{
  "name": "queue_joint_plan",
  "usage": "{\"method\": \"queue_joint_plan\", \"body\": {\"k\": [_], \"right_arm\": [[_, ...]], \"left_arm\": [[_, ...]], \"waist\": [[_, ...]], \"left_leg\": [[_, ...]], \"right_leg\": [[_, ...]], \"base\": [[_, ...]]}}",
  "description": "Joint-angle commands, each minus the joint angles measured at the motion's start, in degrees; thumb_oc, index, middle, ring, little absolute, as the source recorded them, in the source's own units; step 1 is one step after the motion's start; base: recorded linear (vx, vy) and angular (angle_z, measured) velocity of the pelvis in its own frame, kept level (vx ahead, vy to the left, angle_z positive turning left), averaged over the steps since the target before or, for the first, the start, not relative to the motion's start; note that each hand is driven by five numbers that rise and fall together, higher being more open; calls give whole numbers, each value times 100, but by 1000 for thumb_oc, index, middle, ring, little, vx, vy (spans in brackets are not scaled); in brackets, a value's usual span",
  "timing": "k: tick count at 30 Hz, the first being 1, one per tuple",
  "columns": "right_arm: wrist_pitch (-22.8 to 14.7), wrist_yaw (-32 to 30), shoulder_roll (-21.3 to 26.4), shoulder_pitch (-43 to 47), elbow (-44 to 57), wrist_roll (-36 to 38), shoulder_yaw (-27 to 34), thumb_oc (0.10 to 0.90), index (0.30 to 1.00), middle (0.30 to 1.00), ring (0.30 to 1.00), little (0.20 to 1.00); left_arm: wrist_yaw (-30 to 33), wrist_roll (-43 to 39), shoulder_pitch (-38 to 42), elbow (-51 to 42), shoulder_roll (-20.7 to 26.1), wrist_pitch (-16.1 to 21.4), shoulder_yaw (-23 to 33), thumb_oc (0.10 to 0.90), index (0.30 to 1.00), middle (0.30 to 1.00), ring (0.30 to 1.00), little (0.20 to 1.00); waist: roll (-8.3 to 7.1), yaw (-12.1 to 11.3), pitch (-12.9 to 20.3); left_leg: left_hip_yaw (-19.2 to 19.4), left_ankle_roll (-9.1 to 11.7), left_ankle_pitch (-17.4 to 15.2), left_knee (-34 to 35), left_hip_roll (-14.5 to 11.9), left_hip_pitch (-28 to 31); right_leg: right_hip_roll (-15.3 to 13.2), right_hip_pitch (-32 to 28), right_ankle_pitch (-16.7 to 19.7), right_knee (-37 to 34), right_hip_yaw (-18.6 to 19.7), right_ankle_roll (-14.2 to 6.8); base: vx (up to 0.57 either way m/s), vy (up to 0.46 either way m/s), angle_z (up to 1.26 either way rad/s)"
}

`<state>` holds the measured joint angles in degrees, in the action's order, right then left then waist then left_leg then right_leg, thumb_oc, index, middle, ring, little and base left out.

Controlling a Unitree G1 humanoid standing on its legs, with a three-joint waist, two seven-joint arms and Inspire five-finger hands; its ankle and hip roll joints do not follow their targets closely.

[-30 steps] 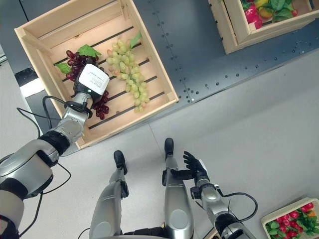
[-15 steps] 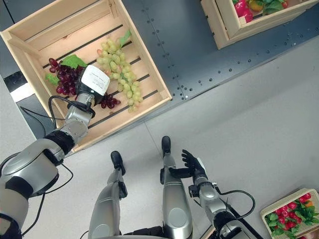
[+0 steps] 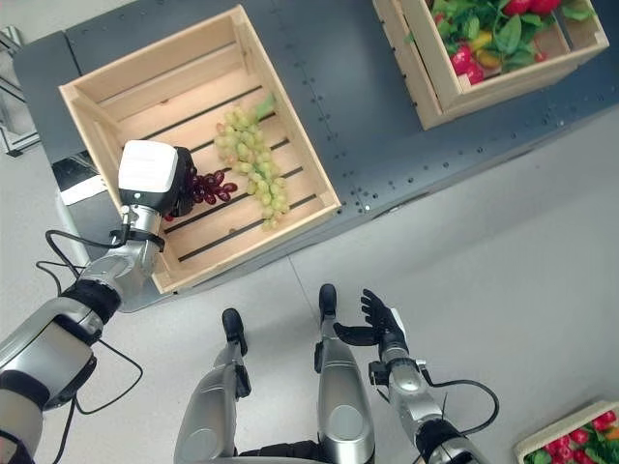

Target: Pick up the fruits from the basket on one side to the basket on the other side

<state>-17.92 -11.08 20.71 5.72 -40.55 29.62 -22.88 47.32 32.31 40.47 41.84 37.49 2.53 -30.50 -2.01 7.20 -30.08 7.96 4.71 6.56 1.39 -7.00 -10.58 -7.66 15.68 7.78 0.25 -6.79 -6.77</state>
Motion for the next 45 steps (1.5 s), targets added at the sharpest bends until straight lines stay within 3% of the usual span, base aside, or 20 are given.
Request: {"method": "queue_joint_plan", "body": {"k": [1,4,8,9,10,12,16,17,18,21,24,34,37,42,45], "right_arm": [[-648,-560,-2,-487,874,-162,471,800,900,900,900,900],[-675,-662,-87,-713,1365,-470,686,800,900,900,900,900],[-628,-580,-164,-958,2012,-854,969,800,900,900,900,900],[-589,-494,-125,-1024,2307,-1034,1067,800,900,900,900,900],[-564,-471,-104,-1041,2399,-1065,1081,800,900,900,900,900],[-472,-237,43,-1121,3062,-1325,1155,800,900,900,900,900],[-529,57,166,-1130,3672,-1470,1172,800,900,900,900,900],[-464,161,225,-1115,4074,-1569,1209,800,900,900,900,900],[-455,176,237,-1124,4116,-1591,1213,800,900,900,900,900],[-302,739,353,-959,4756,-1569,1227,800,900,900,900,900],[-134,1314,427,-788,5054,-1484,1166,800,900,900,900,900],[368,2268,486,-153,5290,6,734,800,900,900,900,900],[471,2360,434,-68,5332,151,563,800,900,900,900,900],[760,2490,382,10,5395,254,356,800,900,900,900,900],[991,2560,336,68,5424,737,169,800,900,900,900,900]], "left_arm": [[1062,-432,-163,-1073,536,575,845,400,300,300,300,300],[1070,-488,-985,-2046,294,982,1496,400,300,300,300,300],[845,-903,-1854,-3128,-157,1973,2090,400,300,300,300,300],[398,-1469,-2126,-3557,-398,2540,2301,400,300,300,300,300],[313,-1546,-2195,-3660,-449,2586,2325,400,300,300,300,300],[-417,-2492,-2458,-4055,-642,2984,2378,400,300,300,300,300],[-1505,-3704,-2732,-4358,-864,3252,2411,400,300,300,300,300],[-2041,-4281,-2917,-4609,-1033,3228,2408,400,300,300,300,300],[-2113,-4325,-2944,-4639,-1045,3199,2423,400,300,300,300,300],[-3151,-5609,-3238,-4848,-1300,3098,2378,400,300,300,300,300],[-3820,-6311,-3398,-4999,-1398,2868,2338,400,300,300,300,300],[-4593,-7410,-3225,-5150,-1578,2302,1867,400,300,300,300,300],[-4727,-7584,-3171,-5212,-1595,2216,1749,400,300,300,300,300],[-4844,-7641,-3153,-5337,-1591,2221,1617,400,300,300,300,300],[-4781,-7631,-3122,-5442,-1589,2313,1493,400,300,300,300,300]], "waist": [[-34,-248,478],[-4,-312,736],[52,-363,1162],[100,-373,1335],[114,-375,1383],[171,-385,1658],[204,-418,1937],[205,-446,2074],[208,-450,2089],[180,-503,2301],[144,-557,2391],[38,-686,2638],[37,-691,2702],[42,-698,2755],[36,-707,2776]], "left_leg": [[-99,-345,-166,-210,257,-237],[-209,-357,-159,11,301,97],[-371,-354,-88,361,341,481],[-430,-334,-105,361,335,542],[-454,-333,-114,361,337,568],[-514,-319,-164,361,336,705],[-519,-307,-211,361,309,868],[-475,-298,-253,361,289,949],[-467,-299,-260,361,287,959],[-352,-314,-356,361,240,1142],[-304,-322,-400,361,203,1262],[-241,-346,-506,361,134,1435],[-232,-347,-523,361,113,1463],[-205,-334,-518,361,80,1468],[-199,-328,-513,361,70,1484]], "right_leg": [[119,-252,-372,302,-90,302],[105,-594,-363,118,-109,289],[77,-999,-263,-201,-113,227],[63,-1125,-218,-310,-138,219],[62,-1162,-213,-329,-139,221],[34,-1345,-189,-445,-176,207],[-24,-1514,-185,-525,-218,177],[-69,-1545,-201,-525,-223,137],[-71,-1548,-203,-525,-219,133],[-100,-1655,-239,-525,-197,108],[-98,-1760,-278,-525,-168,112],[-45,-1910,-347,-525,-121,123],[-40,-1915,-350,-525,-108,128],[-45,-1900,-340,-525,-78,123],[-45,-1906,-335,-525,-56,127]], "base": [[18,-24,8],[69,-32,4],[85,-18,14],[74,-19,3],[97,-20,4],[78,-18,1],[55,-18,4],[35,-6,1],[40,-6,0],[47,-10,-8],[39,-18,-7],[14,-31,0],[24,-13,-2],[14,-5,-1],[27,-8,-1]]}}
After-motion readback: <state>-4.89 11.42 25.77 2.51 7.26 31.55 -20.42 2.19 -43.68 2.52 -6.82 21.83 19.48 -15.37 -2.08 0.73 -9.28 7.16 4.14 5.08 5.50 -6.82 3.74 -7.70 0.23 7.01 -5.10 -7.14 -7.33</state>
